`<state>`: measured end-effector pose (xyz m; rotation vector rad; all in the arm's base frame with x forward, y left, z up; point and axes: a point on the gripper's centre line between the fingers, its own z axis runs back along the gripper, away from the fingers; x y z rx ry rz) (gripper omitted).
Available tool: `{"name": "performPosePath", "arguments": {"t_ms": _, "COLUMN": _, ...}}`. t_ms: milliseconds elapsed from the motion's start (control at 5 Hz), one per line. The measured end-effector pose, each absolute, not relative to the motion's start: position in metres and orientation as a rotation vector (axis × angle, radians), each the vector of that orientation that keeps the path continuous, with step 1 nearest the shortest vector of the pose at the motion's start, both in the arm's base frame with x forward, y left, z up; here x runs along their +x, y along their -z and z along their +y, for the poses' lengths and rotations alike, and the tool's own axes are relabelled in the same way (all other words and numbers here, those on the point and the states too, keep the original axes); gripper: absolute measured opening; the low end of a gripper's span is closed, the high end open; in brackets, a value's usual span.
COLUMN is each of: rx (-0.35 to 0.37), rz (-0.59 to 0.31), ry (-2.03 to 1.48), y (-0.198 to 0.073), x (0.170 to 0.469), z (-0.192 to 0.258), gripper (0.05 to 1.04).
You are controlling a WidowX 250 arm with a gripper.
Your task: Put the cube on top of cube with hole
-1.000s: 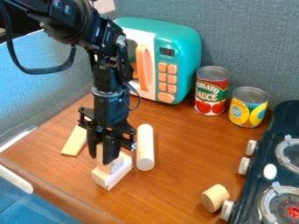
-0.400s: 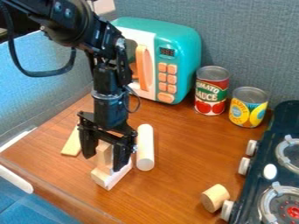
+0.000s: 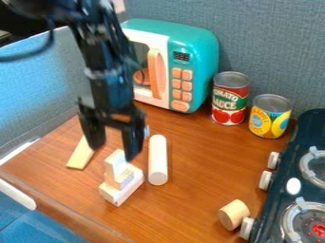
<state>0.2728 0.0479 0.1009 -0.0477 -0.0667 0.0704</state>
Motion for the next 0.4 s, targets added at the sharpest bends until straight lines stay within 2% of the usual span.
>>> {"name": "performPosePath", "arguments": {"t_ms": 200, "rx": -0.039, "rz": -0.13, "ry": -0.081, "y": -0.1197, "x": 0.2704, "z": 0.048, "gripper": 1.0}}
{"name": "performPosePath", "arguments": {"t_ms": 400, "rx": 0.02, "rz": -0.059, "ry": -0.07, "y": -0.1125, "x": 0.271, "z": 0.0518, "gripper": 1.0}}
